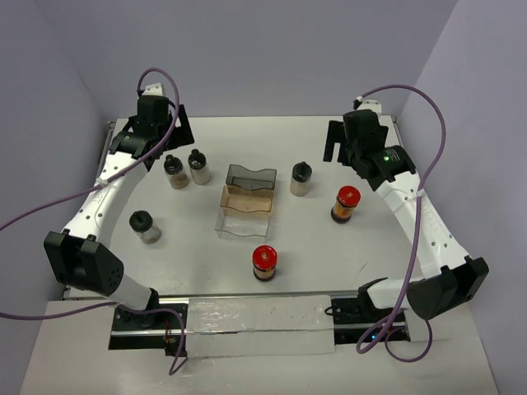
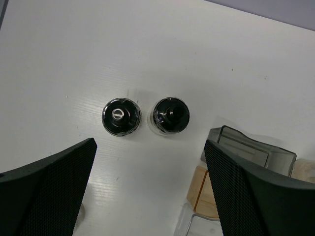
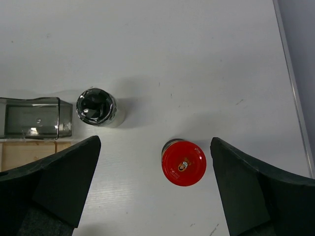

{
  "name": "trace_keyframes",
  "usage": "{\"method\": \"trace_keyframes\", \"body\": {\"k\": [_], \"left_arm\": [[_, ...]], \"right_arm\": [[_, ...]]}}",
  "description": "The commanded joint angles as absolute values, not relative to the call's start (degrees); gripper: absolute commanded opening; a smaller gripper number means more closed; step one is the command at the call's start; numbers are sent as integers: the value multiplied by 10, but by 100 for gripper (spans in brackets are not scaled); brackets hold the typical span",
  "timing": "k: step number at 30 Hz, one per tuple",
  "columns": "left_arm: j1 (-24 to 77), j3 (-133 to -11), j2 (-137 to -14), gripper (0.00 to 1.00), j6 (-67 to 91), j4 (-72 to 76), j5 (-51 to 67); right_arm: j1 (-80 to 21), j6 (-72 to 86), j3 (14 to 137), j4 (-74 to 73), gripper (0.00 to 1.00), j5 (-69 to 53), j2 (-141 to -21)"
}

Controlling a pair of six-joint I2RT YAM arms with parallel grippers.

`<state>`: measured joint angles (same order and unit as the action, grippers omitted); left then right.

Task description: Organize the condiment bottles

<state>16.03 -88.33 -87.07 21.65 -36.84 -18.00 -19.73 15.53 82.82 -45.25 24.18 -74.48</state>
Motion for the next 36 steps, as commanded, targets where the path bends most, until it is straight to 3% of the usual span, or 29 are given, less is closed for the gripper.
{"method": "trace_keyframes", "body": {"k": [1, 8, 16, 27, 36], "left_arm": [[162, -904, -866, 99, 213, -364, -189], [162, -881, -839, 99, 227, -364, -229], [162, -857, -821, 100, 238, -357, -258], [162, -850, -817, 100, 236, -359, -259], [162, -846, -821, 100, 242, -367, -265]], "right_arm": [[-200, 155, 815, -424, 100, 222, -733], [-213, 155, 834, -406, 100, 131, -757], [-267, 155, 894, -423, 100, 129, -852], [-265, 155, 946, -439, 100, 168, -993], [-225, 155, 938, -416, 100, 93, -1041]]}}
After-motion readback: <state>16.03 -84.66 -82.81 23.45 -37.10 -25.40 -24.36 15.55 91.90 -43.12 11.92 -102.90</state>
